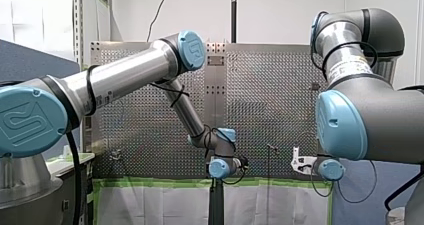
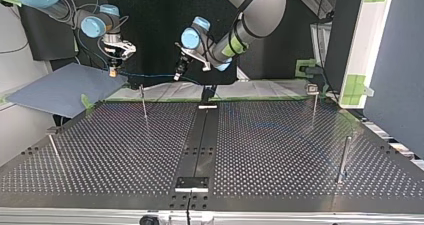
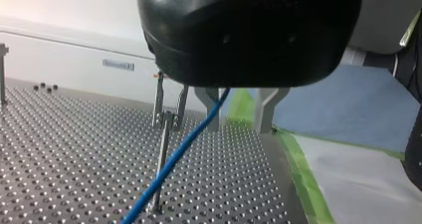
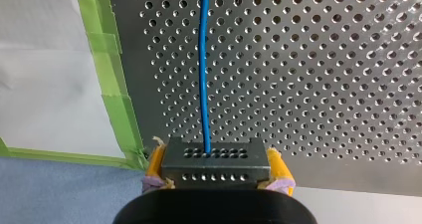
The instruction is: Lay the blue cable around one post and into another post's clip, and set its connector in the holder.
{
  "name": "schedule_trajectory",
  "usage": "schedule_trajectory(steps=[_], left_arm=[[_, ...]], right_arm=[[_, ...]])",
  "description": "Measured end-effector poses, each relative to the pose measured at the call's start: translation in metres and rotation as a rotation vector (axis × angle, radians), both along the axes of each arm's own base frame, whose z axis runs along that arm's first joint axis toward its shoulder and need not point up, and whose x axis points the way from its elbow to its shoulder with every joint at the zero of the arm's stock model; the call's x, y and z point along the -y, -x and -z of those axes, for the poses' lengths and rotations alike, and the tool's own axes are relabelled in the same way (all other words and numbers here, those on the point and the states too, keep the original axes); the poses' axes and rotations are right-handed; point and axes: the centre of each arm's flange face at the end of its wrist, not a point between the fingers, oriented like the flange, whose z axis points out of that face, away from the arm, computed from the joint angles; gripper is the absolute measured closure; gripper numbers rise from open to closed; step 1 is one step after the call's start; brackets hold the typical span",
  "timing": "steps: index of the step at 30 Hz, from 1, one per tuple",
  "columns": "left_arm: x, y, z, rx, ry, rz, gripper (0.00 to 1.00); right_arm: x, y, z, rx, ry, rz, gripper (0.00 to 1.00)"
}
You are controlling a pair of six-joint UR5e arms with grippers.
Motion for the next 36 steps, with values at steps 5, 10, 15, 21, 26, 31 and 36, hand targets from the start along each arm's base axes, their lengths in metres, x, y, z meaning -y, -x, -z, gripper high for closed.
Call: schedule_trajectory(steps=[5,10,15,21,26,31,36], left_arm=[[0.0016,0.0017,0.0002,-0.002,-0.001,0.014,0.73],[0.0018,0.0023,0.0004,-0.003,-0.003,0.017,0.9],[0.0013,0.0013,0.0003,-0.002,-0.002,0.017,0.93],[0.0012,0.0004,-0.0001,0.001,0.003,0.016,0.93],[0.0012,0.0,-0.0002,0.001,0.005,0.015,0.93],[0.0012,-0.0001,-0.0004,0.002,0.005,0.015,0.99],[0.0016,-0.001,-0.001,0.004,0.007,0.012,0.99]], right_arm=[[0.0002,0.0,-0.0001,0.0,0.002,0.0,0.73],[0.0003,0.0001,-0.0001,0.001,0.002,0.001,0.73],[0.0001,0.0001,0.0,0.001,0.001,0.0,0.73],[0.0,0.0,0.0,0.0,0.001,0.0,0.73],[-0.0001,0.0,0.0001,-0.002,0.0,0.0,0.73],[-0.0001,0.0001,0.0002,-0.003,0.0,0.0,0.73],[0.0006,0.0001,-0.0002,0.0,0.002,0.0,0.73]])
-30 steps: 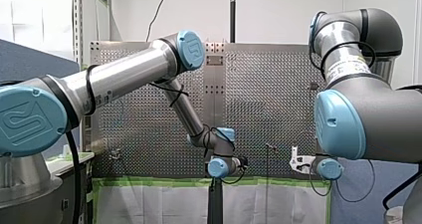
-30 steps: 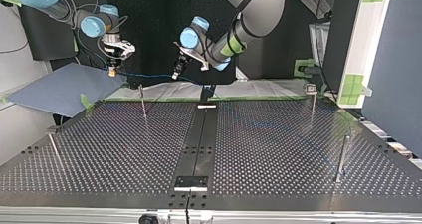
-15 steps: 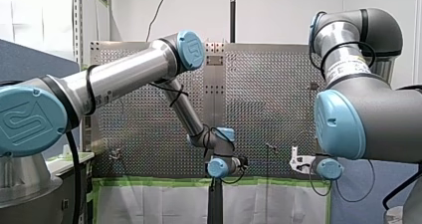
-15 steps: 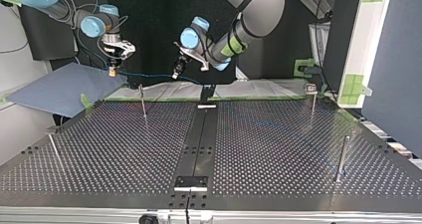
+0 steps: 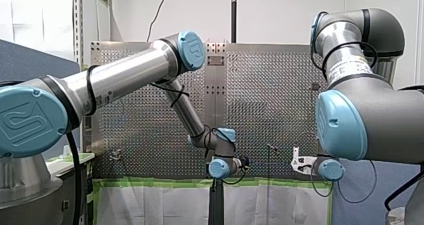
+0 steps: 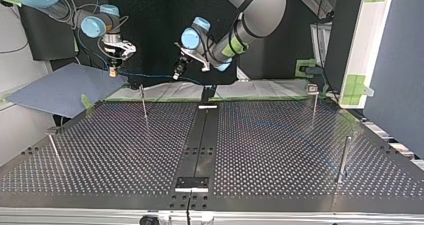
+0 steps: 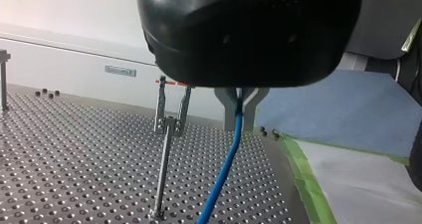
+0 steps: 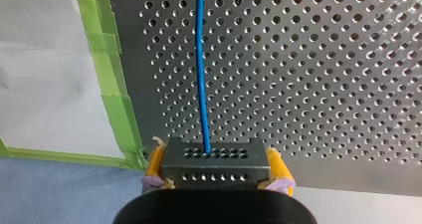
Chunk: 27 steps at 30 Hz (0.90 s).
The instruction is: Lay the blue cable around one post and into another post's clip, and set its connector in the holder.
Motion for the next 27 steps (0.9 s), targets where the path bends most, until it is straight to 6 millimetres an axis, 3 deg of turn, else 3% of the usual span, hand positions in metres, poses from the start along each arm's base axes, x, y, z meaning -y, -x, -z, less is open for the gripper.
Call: schedule_trajectory(steps=[15,27], left_arm=[[0.02,-0.001,-0.012,0.029,0.07,0.016,0.99],[0.029,-0.001,-0.019,0.036,0.182,0.013,0.99]], right_arm=[[0.003,-0.001,-0.002,0.001,0.001,-0.001,0.73],[0.021,-0.001,-0.01,0.003,0.007,0.001,0.73]])
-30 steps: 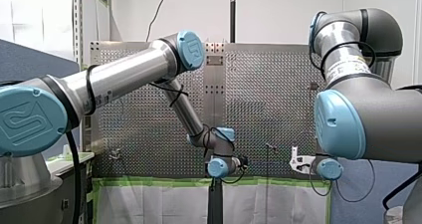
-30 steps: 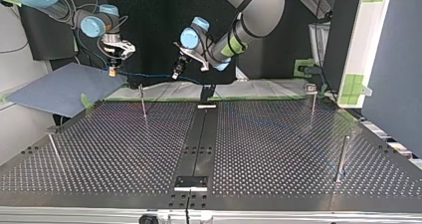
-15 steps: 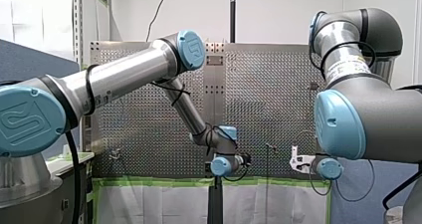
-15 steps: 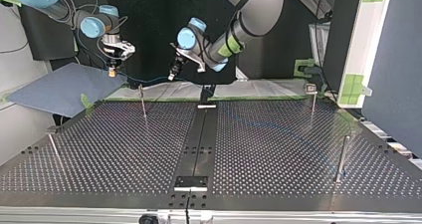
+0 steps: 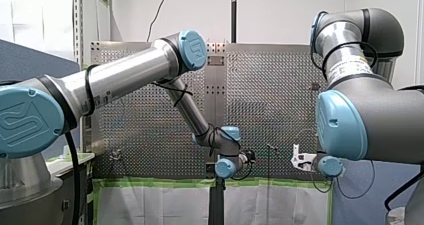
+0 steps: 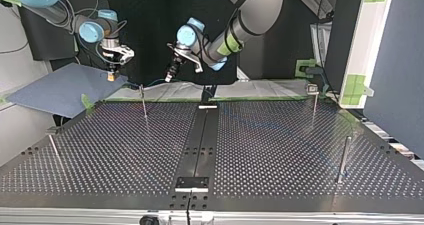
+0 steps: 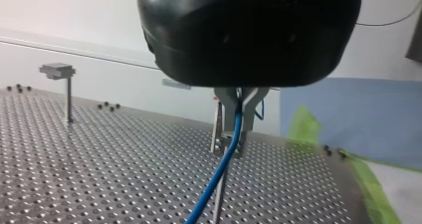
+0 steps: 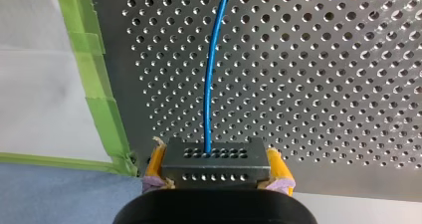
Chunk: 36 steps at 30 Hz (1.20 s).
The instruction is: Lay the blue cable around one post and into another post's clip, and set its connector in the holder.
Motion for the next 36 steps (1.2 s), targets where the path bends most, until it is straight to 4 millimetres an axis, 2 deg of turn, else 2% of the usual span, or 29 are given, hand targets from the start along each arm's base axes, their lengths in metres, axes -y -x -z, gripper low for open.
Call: schedule_trajectory(steps=[13,21,25,36], left_arm=[[0.029,0.009,-0.016,0.016,0.084,0.029,0.99],[0.05,0.013,-0.025,0.022,0.101,0.052,0.99],[0.053,0.014,-0.027,0.021,0.102,0.056,0.99],[0.052,0.013,-0.003,-0.012,0.109,0.056,0.99]], right_arm=[[0.016,-0.003,-0.008,0.029,0.003,0.0,0.73],[0.022,0.0,-0.011,0.05,0.01,0.009,0.73],[0.031,0.004,-0.015,0.065,0.011,0.022,0.73],[0.044,0.022,-0.02,0.111,0.009,0.064,0.73]])
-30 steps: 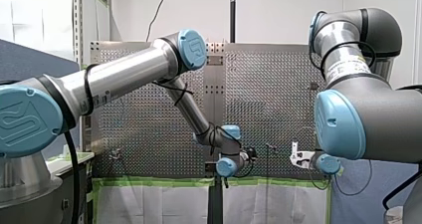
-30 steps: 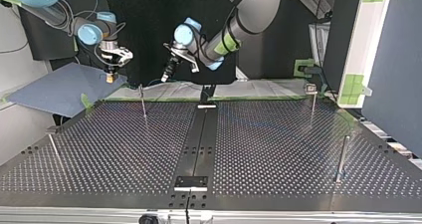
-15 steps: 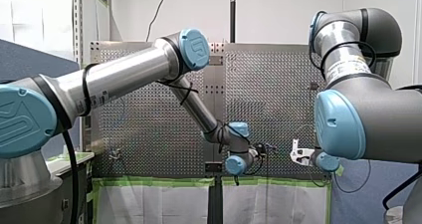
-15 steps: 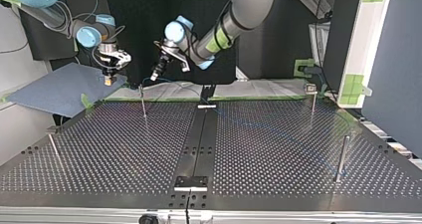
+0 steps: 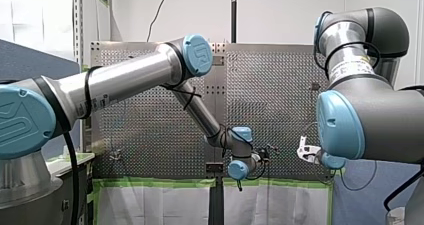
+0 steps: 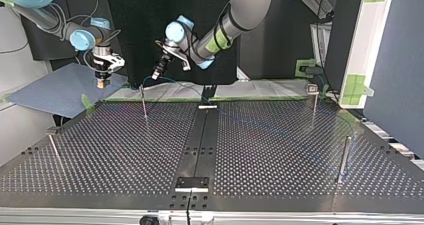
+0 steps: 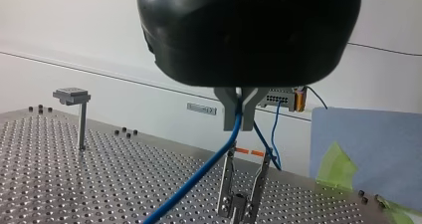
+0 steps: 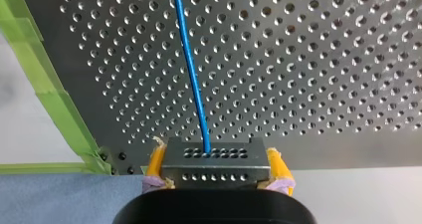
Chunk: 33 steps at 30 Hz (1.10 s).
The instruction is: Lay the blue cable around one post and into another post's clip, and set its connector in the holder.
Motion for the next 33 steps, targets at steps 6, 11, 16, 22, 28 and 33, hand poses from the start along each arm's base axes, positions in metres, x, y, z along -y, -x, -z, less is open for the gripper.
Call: schedule_trajectory(steps=[6,11,16,22,28,33], left_arm=[[0.0,-0.001,0.001,-0.004,0.016,0.003,0.99],[0.0,-0.002,0.008,-0.009,0.03,0.009,0.99],[0.002,-0.003,0.008,-0.008,0.054,0.018,0.99],[0.004,-0.006,0.006,-0.006,0.068,0.026,0.99],[0.003,-0.008,0.006,-0.004,0.07,0.027,0.99],[0.002,-0.007,0.007,-0.003,0.055,0.03,0.99]], right_arm=[[0.002,0.007,0.0,0.014,0.005,0.013,0.73],[0.007,0.011,-0.003,0.04,0.033,0.02,0.73],[0.009,0.014,-0.004,0.055,0.044,0.026,0.73],[0.011,0.018,-0.004,0.077,0.044,0.034,0.73],[0.014,0.025,-0.006,0.094,0.048,0.046,0.73],[0.018,0.031,-0.007,0.113,0.054,0.054,0.73]])
